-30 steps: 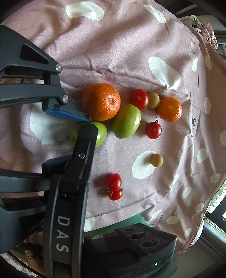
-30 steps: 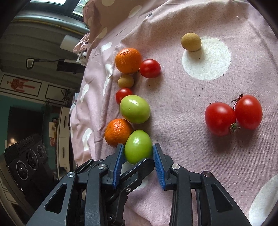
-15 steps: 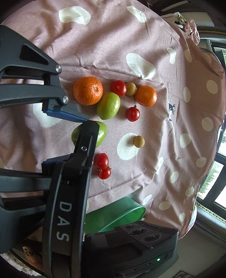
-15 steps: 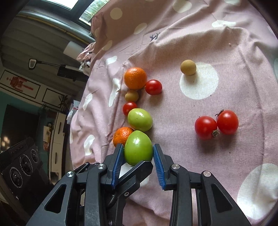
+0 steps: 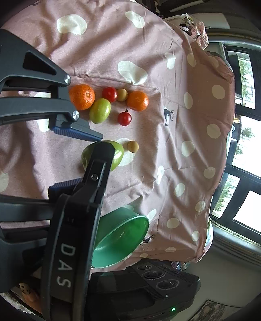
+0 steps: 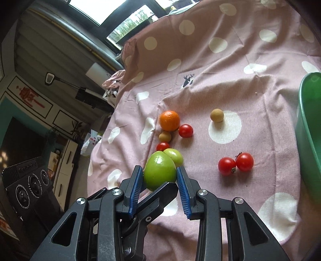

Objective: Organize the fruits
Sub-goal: 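Lift the green lime with the right tool and carry it over the green bowl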

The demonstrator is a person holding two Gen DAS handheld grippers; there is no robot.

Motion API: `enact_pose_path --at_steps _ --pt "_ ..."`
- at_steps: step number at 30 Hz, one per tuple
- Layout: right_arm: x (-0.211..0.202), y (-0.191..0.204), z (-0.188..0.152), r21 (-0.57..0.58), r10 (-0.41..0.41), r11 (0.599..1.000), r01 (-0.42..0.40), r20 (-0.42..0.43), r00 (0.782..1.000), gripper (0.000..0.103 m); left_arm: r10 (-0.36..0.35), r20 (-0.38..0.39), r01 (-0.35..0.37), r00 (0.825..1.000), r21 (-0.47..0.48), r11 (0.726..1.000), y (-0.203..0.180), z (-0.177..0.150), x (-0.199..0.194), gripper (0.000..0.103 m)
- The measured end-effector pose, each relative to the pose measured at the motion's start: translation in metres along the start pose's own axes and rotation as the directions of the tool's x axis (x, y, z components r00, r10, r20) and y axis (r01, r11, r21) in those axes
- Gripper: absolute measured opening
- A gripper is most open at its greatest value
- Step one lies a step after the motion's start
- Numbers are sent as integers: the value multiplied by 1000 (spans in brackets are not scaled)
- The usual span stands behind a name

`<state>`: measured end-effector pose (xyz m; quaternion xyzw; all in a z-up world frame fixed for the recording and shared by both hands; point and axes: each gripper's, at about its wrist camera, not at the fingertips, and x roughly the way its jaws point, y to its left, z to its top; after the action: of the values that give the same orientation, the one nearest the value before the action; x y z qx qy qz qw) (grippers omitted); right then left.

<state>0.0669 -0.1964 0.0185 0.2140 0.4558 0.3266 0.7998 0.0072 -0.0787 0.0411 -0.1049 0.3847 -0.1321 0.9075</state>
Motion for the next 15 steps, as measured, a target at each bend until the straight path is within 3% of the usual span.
enact_pose_path --at_steps 15 --pt "-48 -2 5 -4 -7 1000 7 137 991 37 -27 77 21 997 77 997 -40 17 -14 34"
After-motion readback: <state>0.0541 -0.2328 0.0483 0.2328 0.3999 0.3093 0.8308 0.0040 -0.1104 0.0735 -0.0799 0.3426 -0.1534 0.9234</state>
